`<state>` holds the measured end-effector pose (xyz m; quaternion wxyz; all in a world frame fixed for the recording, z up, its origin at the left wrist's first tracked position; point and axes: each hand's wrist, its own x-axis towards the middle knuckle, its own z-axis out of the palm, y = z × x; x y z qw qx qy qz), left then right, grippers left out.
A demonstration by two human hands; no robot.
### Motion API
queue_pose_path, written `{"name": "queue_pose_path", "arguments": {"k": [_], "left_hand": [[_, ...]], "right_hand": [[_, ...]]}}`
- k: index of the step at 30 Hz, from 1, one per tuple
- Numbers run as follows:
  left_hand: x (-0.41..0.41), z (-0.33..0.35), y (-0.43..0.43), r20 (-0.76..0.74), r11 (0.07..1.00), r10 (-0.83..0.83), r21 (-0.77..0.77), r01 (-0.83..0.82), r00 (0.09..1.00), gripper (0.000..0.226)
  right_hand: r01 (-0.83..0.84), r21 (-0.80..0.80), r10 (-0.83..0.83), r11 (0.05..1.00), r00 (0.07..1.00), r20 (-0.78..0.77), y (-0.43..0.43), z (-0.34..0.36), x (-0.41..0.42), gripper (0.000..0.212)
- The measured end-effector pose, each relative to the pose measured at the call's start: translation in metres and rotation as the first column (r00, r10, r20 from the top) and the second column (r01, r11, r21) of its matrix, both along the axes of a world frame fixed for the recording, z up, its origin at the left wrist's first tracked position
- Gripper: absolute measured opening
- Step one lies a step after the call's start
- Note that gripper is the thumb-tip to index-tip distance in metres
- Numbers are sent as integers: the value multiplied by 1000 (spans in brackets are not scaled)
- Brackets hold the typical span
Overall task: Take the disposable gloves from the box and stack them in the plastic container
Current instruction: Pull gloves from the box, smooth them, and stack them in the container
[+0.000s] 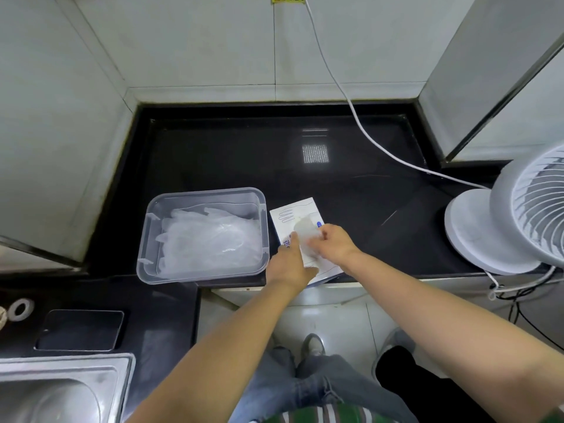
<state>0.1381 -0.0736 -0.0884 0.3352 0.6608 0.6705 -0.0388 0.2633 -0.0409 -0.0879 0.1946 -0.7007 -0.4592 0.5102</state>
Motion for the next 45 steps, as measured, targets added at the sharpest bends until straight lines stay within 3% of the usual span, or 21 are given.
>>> {"name": "queue_pose_path", "arguments": {"k": [2,6,11,14,18,20,23,25,26,28,30,31,34,36,40,42,45], "left_hand": [[1,1,1,-24,1000,-11,0,11,1000,94],[1,-1,4,-46,1000,-23,-19,22,999,99],[2,1,4,-25,999,-11,-34,10,1000,99],[3,0,5,-29,999,-18,-48,16,999,100],[1,3,8,18,996,-27,-88,28,999,98],[-1,7,12,66,992,-5,-127,14,998,89],[1,22,18,226,995,92,-63,-80,970,49],[5,36,22,431,972,209,7,-235,878,28],[5,46,23,553,942,287,-16,-334,782,24],[3,64,31,709,873,424,-156,-461,563,29],[-3,75,41,738,820,518,-282,-499,433,32],[-8,80,44,726,816,527,-288,-501,441,28],[-22,79,51,684,861,444,-149,-485,578,13],[-31,76,53,672,839,463,-120,-531,579,8],[-61,70,53,757,874,337,-30,-486,560,15],[-77,68,52,749,904,240,60,-424,618,17],[-97,68,52,733,889,292,28,-457,614,13]], "right_hand": [[5,73,-1,997,999,-47,7,4,0,23],[187,218,-142,958,968,-207,15,14,2,8],[153,1,-152,988,980,-132,18,12,9,14],[190,110,-164,975,963,-214,22,23,11,8],[371,227,-265,900,882,-391,25,42,9,11],[385,210,-257,899,850,-459,24,48,6,17],[342,179,-222,922,848,-481,20,45,3,32],[329,169,-211,929,848,-486,17,42,2,39],[321,168,-204,932,849,-487,16,40,2,41],[292,165,-182,942,857,-482,14,39,0,44],[239,163,-136,957,870,-475,12,41,-4,45],[205,176,-100,963,876,-471,12,41,-7,46],[133,200,-18,971,872,-490,10,40,-17,53],[88,167,14,982,849,-528,11,40,-20,67],[92,37,-34,995,664,-747,23,41,-23,80],[44,53,14,998,621,-784,28,47,-27,72],[-1,128,91,992,710,-698,31,53,-39,43]]}}
